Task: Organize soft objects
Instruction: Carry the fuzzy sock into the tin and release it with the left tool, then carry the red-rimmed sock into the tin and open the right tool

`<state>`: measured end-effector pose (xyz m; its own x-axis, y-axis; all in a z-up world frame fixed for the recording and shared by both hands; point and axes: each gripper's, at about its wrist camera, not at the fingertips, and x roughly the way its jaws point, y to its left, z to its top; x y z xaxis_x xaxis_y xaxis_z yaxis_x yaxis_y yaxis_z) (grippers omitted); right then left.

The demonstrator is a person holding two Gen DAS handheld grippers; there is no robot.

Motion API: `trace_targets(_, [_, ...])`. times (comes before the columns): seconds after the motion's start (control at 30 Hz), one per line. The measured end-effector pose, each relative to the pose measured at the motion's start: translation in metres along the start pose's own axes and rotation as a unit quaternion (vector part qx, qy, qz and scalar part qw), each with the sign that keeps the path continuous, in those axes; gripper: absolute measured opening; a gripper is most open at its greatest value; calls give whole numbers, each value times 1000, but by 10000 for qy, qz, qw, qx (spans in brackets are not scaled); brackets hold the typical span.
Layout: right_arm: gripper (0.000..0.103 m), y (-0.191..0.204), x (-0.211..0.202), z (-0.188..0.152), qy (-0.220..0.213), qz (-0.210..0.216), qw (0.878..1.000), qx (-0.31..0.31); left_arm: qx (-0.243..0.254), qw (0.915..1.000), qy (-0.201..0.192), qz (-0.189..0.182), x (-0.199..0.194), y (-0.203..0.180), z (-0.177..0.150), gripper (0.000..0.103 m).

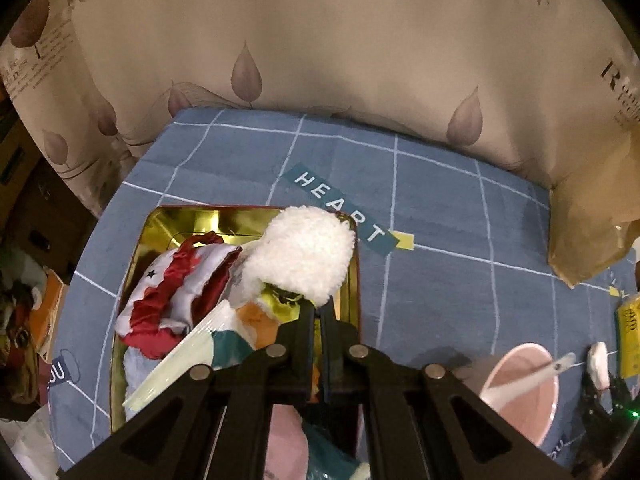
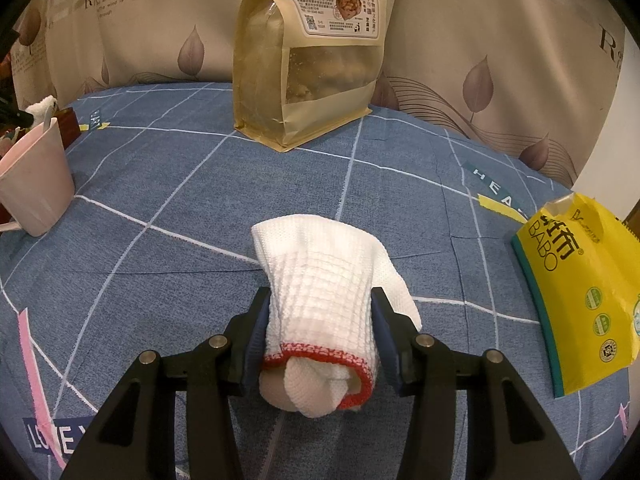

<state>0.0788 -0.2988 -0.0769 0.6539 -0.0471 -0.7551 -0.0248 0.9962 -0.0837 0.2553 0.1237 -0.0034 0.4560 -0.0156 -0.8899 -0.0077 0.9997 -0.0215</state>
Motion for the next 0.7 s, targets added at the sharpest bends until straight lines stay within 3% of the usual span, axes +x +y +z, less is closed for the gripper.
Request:
trace_targets(0.23, [47, 0, 0, 0, 1, -7, 10000, -5, 134, 9999, -34, 96, 7, -7, -3, 6])
trace_targets(0.33, [47, 0, 0, 0, 0, -9, 10000, -16, 139, 9998, -33, 149, 8, -9, -3, 16])
trace_targets(0.43, [47, -1, 0, 1, 2, -15, 10000, -27, 245, 9991, -103, 325, 5, -13, -5, 34])
trace_targets(0.5, [47, -1, 0, 0, 2, -22, 10000, -31, 297, 9988, -153, 356, 1, -16, -7, 41])
trace_targets(0.7, [47, -1, 0, 1, 2, -23, 10000, -34, 386, 9972, -406, 493, -20, -19, -12, 42])
